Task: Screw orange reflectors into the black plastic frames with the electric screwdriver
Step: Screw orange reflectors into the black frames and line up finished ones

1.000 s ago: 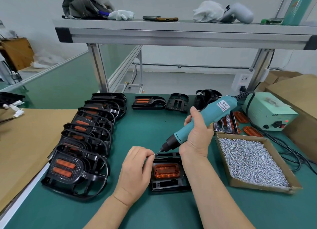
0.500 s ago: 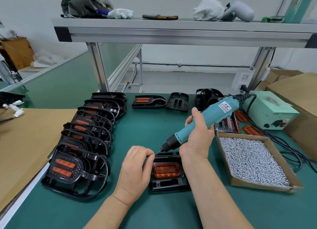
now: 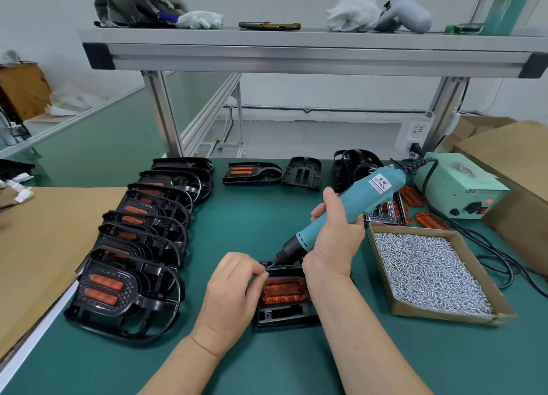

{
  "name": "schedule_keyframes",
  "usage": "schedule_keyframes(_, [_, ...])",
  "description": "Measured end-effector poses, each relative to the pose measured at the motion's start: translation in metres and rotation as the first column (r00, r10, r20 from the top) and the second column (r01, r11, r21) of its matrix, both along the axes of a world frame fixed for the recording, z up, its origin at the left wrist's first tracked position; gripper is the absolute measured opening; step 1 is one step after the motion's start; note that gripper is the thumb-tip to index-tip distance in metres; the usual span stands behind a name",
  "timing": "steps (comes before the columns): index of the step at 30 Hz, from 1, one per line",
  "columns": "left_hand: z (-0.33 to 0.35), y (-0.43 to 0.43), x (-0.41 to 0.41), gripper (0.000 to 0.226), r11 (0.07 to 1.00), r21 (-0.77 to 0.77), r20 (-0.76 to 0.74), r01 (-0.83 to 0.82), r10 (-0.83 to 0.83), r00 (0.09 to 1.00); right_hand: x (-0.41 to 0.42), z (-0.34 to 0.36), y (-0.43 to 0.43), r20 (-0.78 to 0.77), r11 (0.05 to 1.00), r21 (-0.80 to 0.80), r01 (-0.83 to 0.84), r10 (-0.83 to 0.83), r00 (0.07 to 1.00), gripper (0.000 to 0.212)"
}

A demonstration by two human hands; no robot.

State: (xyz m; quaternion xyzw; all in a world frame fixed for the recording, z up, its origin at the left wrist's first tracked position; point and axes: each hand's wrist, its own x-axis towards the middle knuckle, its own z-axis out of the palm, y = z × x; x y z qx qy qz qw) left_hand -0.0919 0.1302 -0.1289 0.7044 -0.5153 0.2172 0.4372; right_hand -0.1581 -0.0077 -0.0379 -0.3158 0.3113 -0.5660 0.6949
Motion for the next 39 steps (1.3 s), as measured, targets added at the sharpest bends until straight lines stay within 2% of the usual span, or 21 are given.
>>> schedule_keyframes(5, [0.0, 0.0, -0.001, 0.018, 0.999, 0.027, 0.005, 0.016, -0.017, 1.0, -0.008, 0.001, -0.003, 0.013, 1.0, -0.026, 0.017, -0.016, 1.0, 0.021])
schedule_keyframes(9, [-0.001, 0.001, 0.002, 0.034, 0.993, 0.111, -0.032, 0.048, -0.044, 0.999, -0.023, 0.011, -0.021, 0.014, 0.992, -0.108, 0.061, -0.06, 0.998, 0.02])
schedule_keyframes(11, [-0.001, -0.001, 0.002, 0.036, 0.985, 0.157, -0.039, 0.075, -0.07, 0.997, -0.032, 0.015, -0.03, 0.006, 0.981, -0.178, 0.075, -0.075, 0.997, 0.02])
schedule_keyframes(16, [0.0, -0.003, 0.003, 0.024, 0.947, 0.271, -0.222, 0.173, -0.113, 0.968, -0.041, 0.015, -0.033, -0.034, 0.952, -0.304, 0.045, -0.058, 0.998, 0.019])
schedule_keyframes(19, [0.001, -0.002, 0.005, 0.015, 0.932, 0.292, -0.38, 0.217, -0.096, 0.92, -0.038, 0.008, -0.024, -0.063, 0.933, -0.361, -0.003, -0.021, 0.998, 0.017])
schedule_keyframes(21, [0.002, -0.003, 0.004, 0.016, 0.928, 0.301, -0.424, 0.222, -0.078, 0.902, -0.036, 0.005, -0.02, -0.065, 0.926, -0.378, -0.014, -0.012, 0.998, 0.017])
schedule_keyframes(39, [-0.001, -0.003, 0.008, 0.017, 0.911, 0.332, -0.449, 0.243, -0.074, 0.89, -0.03, 0.001, -0.015, -0.175, 0.883, -0.466, -0.061, -0.025, 0.984, 0.02])
